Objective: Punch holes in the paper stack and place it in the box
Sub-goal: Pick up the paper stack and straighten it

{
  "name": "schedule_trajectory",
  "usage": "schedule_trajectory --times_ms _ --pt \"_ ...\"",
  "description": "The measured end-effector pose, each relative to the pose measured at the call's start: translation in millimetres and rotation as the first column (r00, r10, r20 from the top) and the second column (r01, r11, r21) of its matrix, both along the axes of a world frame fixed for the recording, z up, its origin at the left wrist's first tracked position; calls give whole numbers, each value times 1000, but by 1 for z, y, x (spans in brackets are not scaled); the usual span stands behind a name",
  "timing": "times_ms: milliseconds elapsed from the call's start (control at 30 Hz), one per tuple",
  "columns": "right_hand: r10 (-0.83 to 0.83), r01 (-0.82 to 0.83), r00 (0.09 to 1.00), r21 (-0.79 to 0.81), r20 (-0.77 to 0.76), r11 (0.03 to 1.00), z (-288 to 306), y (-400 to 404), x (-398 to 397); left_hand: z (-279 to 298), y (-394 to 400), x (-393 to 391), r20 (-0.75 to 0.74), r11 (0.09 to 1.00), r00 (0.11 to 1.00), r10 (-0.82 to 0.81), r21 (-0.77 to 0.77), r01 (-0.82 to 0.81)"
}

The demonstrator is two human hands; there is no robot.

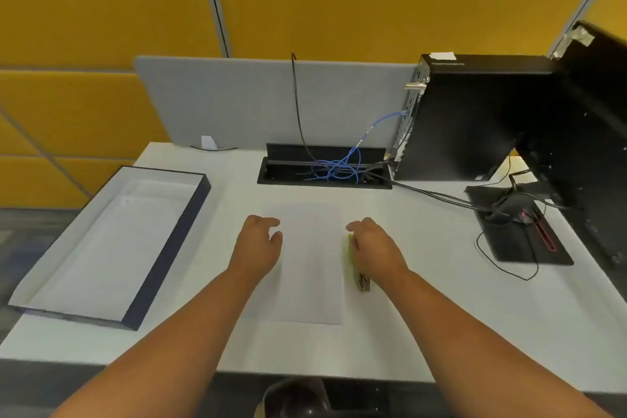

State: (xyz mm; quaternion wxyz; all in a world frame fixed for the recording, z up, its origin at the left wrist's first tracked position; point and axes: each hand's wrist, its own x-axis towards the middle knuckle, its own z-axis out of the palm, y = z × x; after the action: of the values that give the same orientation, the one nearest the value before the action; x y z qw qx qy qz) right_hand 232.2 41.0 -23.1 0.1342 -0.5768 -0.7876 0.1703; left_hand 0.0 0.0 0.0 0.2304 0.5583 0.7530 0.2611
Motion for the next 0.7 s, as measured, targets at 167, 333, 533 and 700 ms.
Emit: schedule_trajectory --times_ms 167,333,533,700 --pt "-53 53 999 -133 3 990 -22 -1 -19 -19 9 -24 18 994 999 -26 -104 28" --pt "-72 95 987 -164 145 982 -49 1 -37 -37 22 -44 68 979 997 -38 -197 50" --pt "-64 113 960 -168 272 979 -52 0 -58 -56 31 -57 188 959 982 3 -279 50" --pt "-35 72 957 -117 289 991 -63 8 -71 -65 38 -66 247 937 967 70 -348 21"
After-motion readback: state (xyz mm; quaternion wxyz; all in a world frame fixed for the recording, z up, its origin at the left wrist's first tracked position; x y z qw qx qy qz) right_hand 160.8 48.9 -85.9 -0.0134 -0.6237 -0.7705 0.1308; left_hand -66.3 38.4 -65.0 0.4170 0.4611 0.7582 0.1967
